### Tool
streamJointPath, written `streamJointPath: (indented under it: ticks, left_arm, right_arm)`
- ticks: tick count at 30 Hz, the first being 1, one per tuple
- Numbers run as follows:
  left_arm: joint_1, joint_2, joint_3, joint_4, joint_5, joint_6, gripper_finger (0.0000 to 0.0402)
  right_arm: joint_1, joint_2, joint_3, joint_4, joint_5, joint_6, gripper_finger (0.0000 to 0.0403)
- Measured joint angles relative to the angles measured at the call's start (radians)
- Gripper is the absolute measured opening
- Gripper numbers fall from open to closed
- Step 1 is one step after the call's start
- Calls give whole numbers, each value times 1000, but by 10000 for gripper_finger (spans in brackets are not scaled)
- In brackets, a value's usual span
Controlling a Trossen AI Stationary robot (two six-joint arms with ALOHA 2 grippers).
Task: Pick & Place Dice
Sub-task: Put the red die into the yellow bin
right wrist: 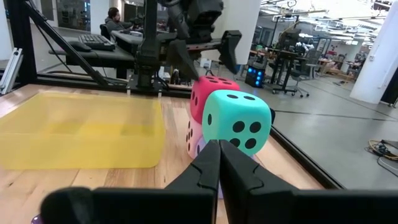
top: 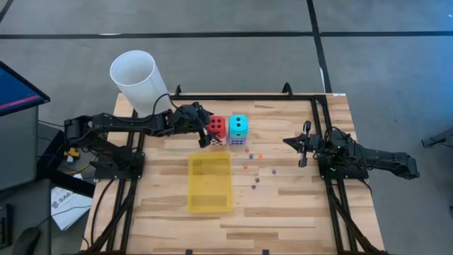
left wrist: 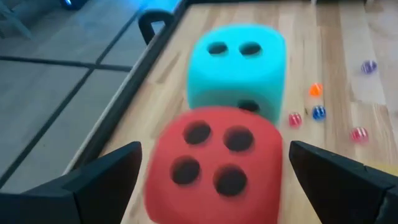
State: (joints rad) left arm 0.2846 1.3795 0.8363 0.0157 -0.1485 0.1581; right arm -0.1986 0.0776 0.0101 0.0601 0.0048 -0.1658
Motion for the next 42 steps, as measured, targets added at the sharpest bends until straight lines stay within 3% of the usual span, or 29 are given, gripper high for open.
streamJointPath:
  ticks: [8,31,42]
  left_arm:
    - [45,3,1,-11,113,-14,398]
    - [43,41,3,-26,110,-32,398]
    - [41,0,-1,-36,122,-36,398]
  right_arm:
    - [0,0,0,0,0,0,3]
    - [-1,0,0,1,0,-1,3]
    - [0,0,0,0,0,-1,3]
